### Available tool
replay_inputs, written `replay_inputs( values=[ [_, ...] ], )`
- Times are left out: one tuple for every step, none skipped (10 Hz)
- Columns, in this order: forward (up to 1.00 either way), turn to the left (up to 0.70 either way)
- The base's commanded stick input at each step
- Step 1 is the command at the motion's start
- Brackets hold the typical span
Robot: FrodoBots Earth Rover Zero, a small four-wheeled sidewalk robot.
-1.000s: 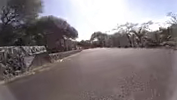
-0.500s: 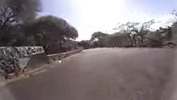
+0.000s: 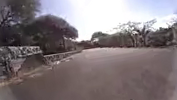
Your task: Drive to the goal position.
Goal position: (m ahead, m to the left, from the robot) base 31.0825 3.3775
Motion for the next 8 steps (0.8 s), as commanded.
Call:
replay_inputs(
  values=[
    [0.85,0.0],
    [0.85,0.0],
    [0.85,0.0],
    [0.85,0.0],
    [0.85,0.0],
    [0.85,0.0],
    [0.85,0.0],
    [0.85,0.0]
  ],
)
